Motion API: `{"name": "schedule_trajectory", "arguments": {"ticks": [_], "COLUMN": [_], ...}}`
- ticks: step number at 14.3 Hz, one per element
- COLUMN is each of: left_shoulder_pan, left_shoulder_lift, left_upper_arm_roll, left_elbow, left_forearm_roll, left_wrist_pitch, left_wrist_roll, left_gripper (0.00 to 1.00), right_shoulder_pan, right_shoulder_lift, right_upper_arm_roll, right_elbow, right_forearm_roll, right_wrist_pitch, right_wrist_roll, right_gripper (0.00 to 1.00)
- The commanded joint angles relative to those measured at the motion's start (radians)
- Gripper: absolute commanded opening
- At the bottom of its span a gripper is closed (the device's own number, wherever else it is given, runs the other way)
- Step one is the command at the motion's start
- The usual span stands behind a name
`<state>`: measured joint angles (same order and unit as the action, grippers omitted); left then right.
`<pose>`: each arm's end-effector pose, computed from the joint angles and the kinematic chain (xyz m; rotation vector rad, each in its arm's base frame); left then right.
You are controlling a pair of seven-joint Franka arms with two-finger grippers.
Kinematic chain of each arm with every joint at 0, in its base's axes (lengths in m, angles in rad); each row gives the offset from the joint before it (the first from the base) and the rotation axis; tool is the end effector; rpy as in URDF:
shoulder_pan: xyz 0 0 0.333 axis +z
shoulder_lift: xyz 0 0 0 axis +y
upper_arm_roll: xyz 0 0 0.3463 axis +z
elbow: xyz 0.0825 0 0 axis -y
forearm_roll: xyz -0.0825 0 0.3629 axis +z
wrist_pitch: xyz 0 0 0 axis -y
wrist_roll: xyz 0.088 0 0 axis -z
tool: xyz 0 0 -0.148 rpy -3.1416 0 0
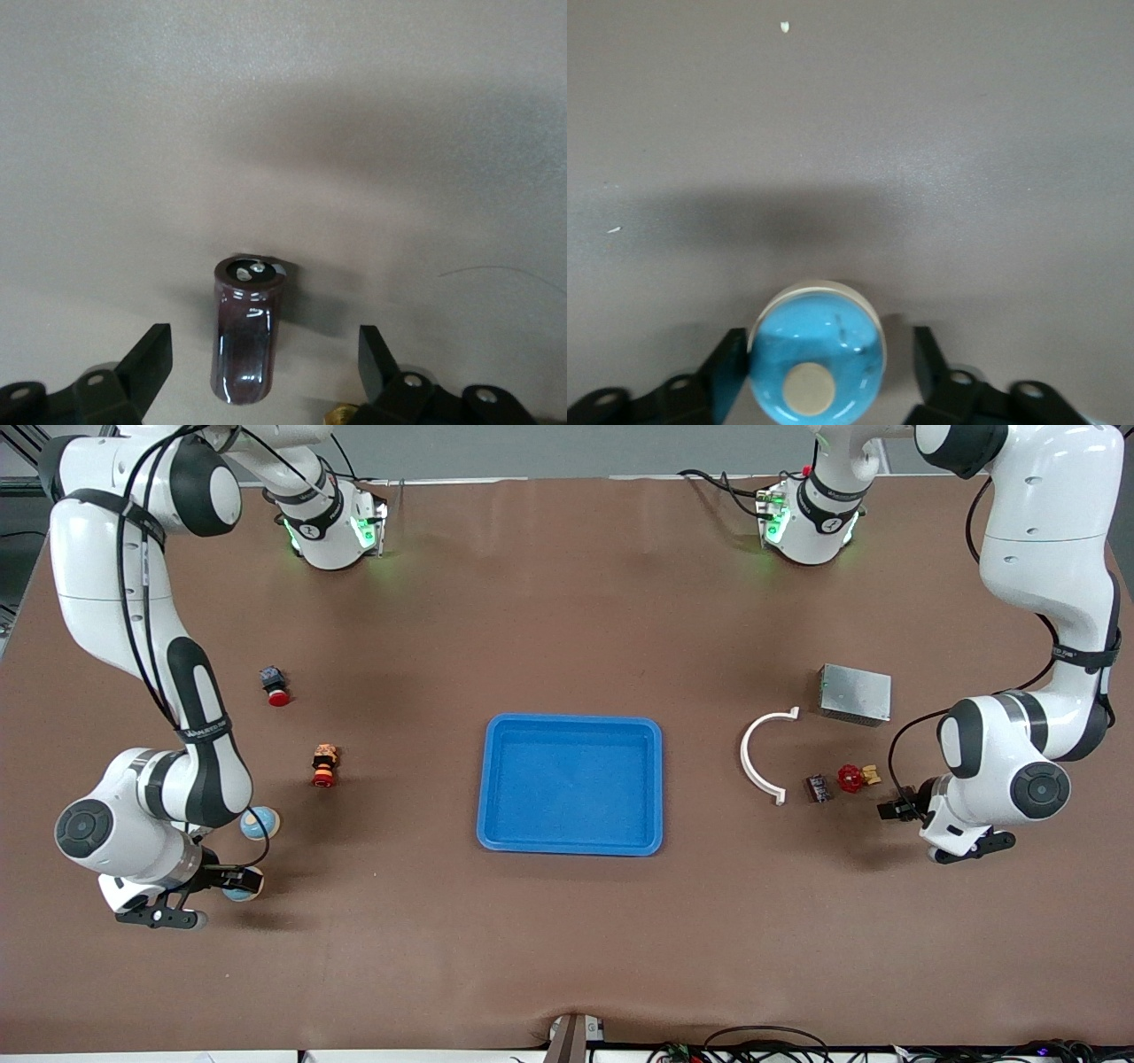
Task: Place electrolytic capacitor and blue bell in tray
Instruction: 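Grasp the blue bell with the right gripper while the left grasps the capacitor, then carry the bell and the capacitor toward the blue tray with both grippers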
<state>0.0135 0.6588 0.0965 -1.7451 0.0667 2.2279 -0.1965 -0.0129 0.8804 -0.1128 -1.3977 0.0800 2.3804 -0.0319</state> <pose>0.6398 0.0707 0.1842 -2.9910 -0.3700 0.2556 0.7486 -0.0739 0.1813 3.0983 -0.1603 0.1643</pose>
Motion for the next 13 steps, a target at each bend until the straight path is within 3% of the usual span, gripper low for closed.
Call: {"name": "schedule_trajectory", "arguments": {"ticks": [1, 7, 10, 13], "left_shoulder_pan": [0.003, 0.002, 0.003, 0.003], "left_shoulder_lift": [0.004, 0.005, 0.015, 0.015], "left_upper_arm_roll": [-0.003, -0.003, -0.003, -0.003], "left_elbow": [0.007, 0.003, 0.003, 0.004], "left_forearm_roll": [0.021, 0.021, 0.019, 0.019], "left_wrist_pitch": [0.006, 0.006, 0.007, 0.007], "left_wrist_roll": [-0.015, -0.015, -0.015, -0.017], "left_gripper": [0.93, 0.94, 0.8, 0.65], "right_shoulder_pan": [-0.007, 0.016, 0.042, 0.115], "right_shoulder_lift": [0.012, -0.017, -0.069, -0.136], "right_upper_arm_roll": [0.007, 0.022, 0.07, 0.071], "right_elbow": [0.023, 0.031, 0.045, 0.045], "right_forearm_roll": [0.018, 0.021, 0.02, 0.017], "right_wrist_pitch": [-0.007, -0.076, -0.188, -0.263], "right_wrist_roll": [-0.003, 0.024, 0.183, 0.324], "right_gripper": [0.0, 0.0, 0.0, 0.0]}}
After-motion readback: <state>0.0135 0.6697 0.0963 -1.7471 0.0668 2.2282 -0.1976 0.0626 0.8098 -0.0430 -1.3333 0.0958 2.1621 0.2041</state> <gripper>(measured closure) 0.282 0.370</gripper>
